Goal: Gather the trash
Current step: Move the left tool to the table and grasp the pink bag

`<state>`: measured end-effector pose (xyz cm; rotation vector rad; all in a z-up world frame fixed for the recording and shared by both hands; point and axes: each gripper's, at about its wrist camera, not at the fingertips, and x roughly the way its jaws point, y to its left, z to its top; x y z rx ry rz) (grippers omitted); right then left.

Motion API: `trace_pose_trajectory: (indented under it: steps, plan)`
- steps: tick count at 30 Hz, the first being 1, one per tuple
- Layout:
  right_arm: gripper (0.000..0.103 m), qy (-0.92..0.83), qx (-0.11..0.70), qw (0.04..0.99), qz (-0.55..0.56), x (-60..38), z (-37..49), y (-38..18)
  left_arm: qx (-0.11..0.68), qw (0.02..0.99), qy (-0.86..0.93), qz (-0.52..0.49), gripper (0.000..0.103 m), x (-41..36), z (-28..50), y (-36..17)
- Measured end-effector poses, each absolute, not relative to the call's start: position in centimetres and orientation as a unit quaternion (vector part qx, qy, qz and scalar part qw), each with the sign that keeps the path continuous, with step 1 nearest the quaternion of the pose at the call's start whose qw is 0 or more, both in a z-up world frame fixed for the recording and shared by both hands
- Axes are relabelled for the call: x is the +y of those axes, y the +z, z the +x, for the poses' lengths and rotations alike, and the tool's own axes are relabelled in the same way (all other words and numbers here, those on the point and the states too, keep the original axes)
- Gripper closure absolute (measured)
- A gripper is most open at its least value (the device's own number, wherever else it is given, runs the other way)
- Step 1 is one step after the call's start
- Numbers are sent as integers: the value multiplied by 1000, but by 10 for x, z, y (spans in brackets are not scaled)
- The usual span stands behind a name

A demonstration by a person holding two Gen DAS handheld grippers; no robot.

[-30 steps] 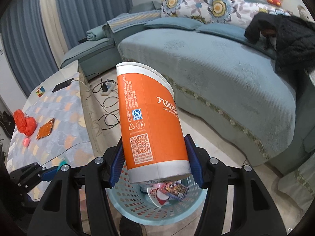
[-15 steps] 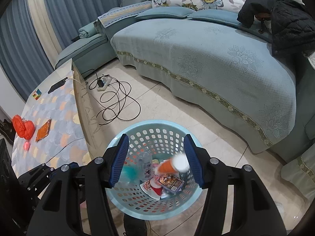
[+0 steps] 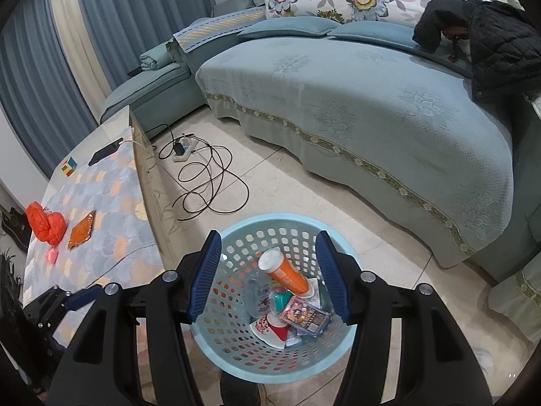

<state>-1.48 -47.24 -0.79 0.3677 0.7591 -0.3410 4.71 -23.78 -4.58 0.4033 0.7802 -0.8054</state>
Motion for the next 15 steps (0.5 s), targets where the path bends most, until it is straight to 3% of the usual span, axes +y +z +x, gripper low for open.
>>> trace_pose_trajectory:
  steps: [8,10,15]
  plan:
    - [38,-120,328,923,158,-430,3,13,374,869,-241,218,39,-127,104,-27]
    - [37,-110,325,928,141,-411,11,17,368,881,-202,216,34,-97,120,-21]
    - [37,-83,331,935,99,-362,36,23,375,905,-102,175,33,-28,172,-21]
